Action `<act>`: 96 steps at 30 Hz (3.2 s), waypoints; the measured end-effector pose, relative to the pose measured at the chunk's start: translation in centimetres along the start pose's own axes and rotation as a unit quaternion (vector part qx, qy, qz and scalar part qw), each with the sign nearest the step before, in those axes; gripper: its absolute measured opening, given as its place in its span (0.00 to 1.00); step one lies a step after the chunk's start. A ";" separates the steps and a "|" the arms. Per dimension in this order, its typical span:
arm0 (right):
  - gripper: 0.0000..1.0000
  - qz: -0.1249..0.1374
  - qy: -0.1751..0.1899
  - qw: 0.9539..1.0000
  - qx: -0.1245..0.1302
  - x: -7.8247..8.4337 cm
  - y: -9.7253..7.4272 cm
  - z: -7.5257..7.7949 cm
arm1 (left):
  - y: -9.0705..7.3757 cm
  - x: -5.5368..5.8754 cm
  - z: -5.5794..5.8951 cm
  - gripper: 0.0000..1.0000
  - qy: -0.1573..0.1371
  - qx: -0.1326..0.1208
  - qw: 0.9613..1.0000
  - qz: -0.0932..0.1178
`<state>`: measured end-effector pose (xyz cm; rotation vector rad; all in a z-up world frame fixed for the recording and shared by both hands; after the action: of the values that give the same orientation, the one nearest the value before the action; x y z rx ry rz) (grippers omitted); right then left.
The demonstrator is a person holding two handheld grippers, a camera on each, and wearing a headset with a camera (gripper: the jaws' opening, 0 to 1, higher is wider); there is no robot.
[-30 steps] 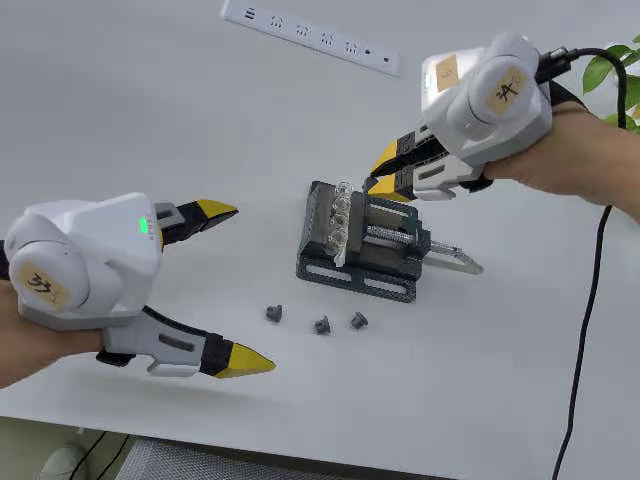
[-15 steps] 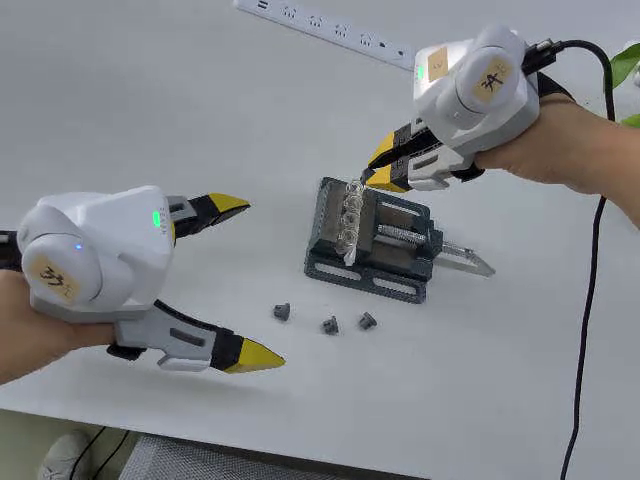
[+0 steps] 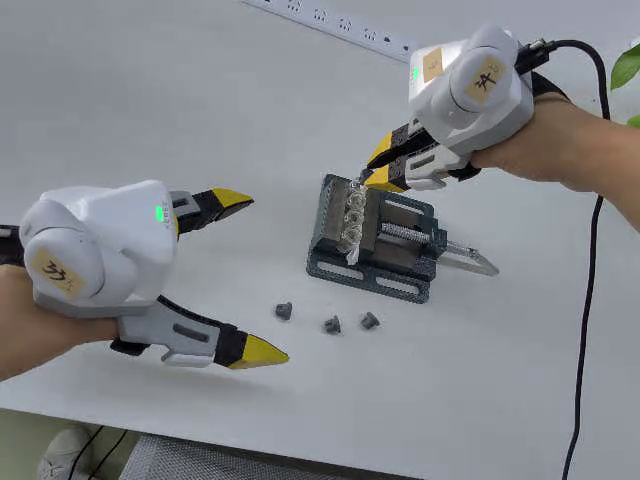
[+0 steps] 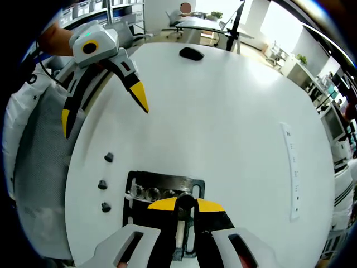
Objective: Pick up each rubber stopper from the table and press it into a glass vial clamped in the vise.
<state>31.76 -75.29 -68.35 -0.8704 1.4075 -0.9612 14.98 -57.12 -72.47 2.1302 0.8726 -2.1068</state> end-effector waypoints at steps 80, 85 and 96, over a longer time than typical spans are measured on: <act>0.12 -0.025 -0.017 1.000 -0.002 -0.7 0.8 -0.4 | 0.0 0.0 -0.1 0.95 -0.013 -0.004 1.000 0.010; 0.13 -0.011 -0.006 1.000 -0.001 -0.9 0.3 -0.3 | 0.0 0.1 -0.2 0.95 -0.013 -0.005 1.000 0.010; 0.00 0.002 0.002 1.000 0.002 -0.6 -0.9 0.0 | 0.0 0.2 -0.1 0.95 -0.014 -0.004 1.000 0.010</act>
<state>31.77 -75.07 -67.31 -0.8632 1.4107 -0.9626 15.02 -57.03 -72.65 2.0905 0.8521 -2.1139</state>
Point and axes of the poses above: the centre of the closed fingertips' face, and the gripper's own axes: y roughly forward along the fingers, z roughly to its right, x roughly out of its underside, the point moved 10 cm from there along -y, roughly backward along the fingers, and after that the axes turned 11 degrees about y, right-handed, at the moved point
